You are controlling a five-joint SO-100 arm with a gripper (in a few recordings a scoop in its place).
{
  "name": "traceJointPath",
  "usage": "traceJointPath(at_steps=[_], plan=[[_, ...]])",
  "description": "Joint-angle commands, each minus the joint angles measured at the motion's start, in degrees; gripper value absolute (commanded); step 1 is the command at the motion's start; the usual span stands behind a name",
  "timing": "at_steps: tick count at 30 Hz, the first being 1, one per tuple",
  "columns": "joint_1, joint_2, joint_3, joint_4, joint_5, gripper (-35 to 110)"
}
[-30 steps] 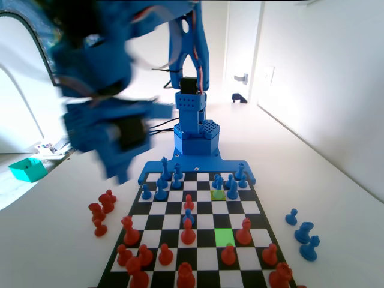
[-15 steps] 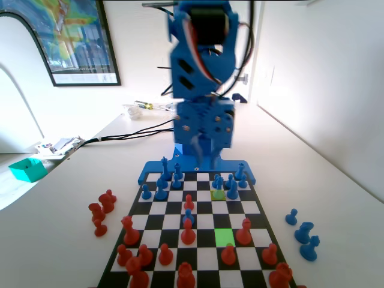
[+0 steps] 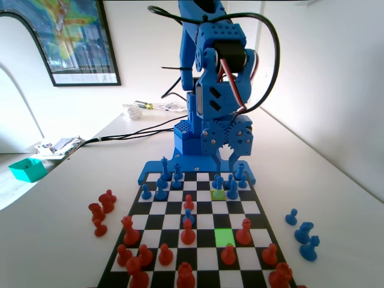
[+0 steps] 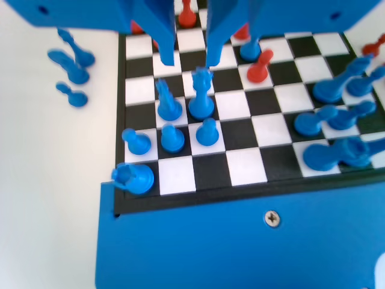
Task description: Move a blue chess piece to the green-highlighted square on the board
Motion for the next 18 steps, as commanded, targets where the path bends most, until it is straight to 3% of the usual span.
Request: traceJointPath(at_steps=[1, 18], plan=[[-0.53, 2.02, 0.26, -1.14, 0.26, 12], [1.76, -4.39, -0.09, -4.39, -1.85, 13]])
